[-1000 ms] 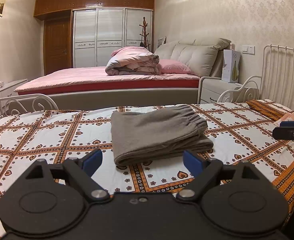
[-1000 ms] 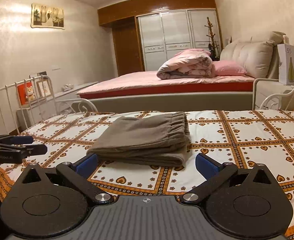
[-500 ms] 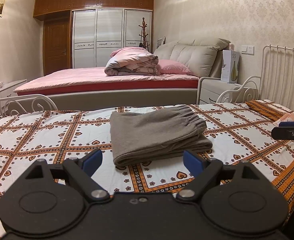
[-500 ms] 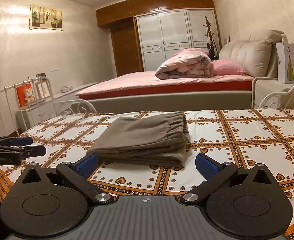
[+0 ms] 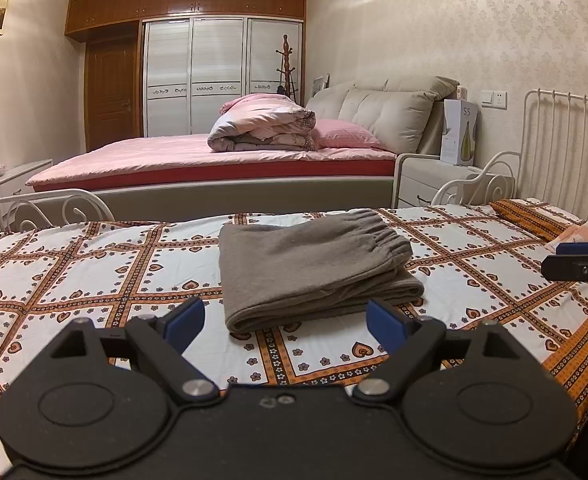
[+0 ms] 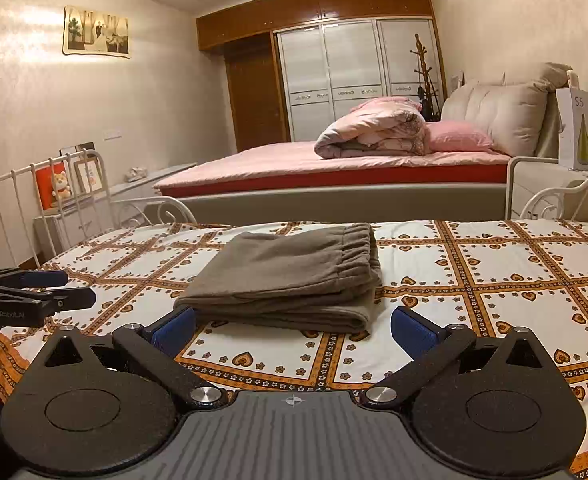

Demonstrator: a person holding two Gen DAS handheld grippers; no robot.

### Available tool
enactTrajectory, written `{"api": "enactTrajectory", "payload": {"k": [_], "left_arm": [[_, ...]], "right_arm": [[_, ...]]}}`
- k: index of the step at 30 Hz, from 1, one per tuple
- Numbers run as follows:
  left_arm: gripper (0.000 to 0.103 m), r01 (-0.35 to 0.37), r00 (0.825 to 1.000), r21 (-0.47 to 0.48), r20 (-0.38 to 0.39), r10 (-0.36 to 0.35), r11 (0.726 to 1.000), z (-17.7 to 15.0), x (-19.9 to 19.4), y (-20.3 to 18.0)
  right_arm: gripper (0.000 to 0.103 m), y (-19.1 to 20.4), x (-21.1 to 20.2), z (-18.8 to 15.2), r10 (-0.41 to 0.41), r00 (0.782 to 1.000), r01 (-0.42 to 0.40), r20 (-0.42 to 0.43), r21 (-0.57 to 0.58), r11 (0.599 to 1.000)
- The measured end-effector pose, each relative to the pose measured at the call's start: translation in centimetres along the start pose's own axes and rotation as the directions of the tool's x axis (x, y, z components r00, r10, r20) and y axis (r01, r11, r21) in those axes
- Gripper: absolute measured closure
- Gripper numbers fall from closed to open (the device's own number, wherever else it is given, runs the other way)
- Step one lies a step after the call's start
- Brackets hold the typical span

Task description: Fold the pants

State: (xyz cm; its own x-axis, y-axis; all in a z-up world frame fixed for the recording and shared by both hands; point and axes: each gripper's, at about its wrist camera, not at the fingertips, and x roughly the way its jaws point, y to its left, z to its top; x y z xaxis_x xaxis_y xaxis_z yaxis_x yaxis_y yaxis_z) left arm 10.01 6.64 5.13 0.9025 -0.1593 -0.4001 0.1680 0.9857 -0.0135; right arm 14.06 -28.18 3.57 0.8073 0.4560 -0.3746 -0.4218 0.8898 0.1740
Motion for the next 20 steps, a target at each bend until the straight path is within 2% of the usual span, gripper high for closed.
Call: {"api": "enactTrajectory", "payload": {"k": [20], "left_arm": [[0.022, 0.02, 1.0, 0.027, 0.013, -0.02, 0.999, -0.24, -0.26, -0.05]], "right_arm": [[0.0, 0.17, 0.04, -0.07, 0.0, 1.0, 0.0, -0.002, -0.003, 1.0]]}}
